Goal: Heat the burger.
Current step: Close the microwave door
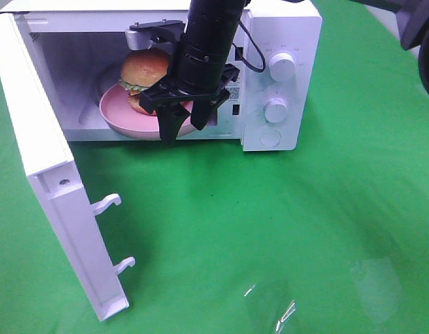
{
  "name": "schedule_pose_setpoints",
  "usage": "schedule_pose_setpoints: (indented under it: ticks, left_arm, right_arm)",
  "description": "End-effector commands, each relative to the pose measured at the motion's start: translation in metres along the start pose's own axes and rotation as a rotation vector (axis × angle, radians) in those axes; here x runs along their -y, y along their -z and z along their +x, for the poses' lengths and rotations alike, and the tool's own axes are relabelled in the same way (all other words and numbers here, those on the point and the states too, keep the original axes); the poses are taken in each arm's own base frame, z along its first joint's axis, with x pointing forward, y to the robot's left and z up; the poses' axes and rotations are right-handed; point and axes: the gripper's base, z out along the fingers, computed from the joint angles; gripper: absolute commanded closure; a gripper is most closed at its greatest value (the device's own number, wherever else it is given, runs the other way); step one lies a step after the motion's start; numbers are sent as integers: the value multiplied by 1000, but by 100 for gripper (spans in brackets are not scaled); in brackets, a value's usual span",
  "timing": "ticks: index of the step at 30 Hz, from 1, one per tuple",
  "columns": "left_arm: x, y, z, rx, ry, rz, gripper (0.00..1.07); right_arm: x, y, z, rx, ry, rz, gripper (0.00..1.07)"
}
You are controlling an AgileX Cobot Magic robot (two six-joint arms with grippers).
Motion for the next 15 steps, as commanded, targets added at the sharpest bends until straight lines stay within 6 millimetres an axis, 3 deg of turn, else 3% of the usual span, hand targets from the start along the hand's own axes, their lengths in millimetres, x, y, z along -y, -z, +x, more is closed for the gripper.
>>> schedule_pose_setpoints:
  ticks: [1, 8, 15]
  left_arm:
    - [0, 2, 1, 30, 4, -7, 106]
    - [0, 2, 1, 30, 4, -7, 106]
    - [0, 2, 1, 30, 4, -7, 106]
  right_arm:
    - [0, 5, 3, -29, -85, -4, 49]
    - [-3, 12, 12, -49, -124, -1, 55]
    - [-1, 39, 49, -117, -148, 105, 57]
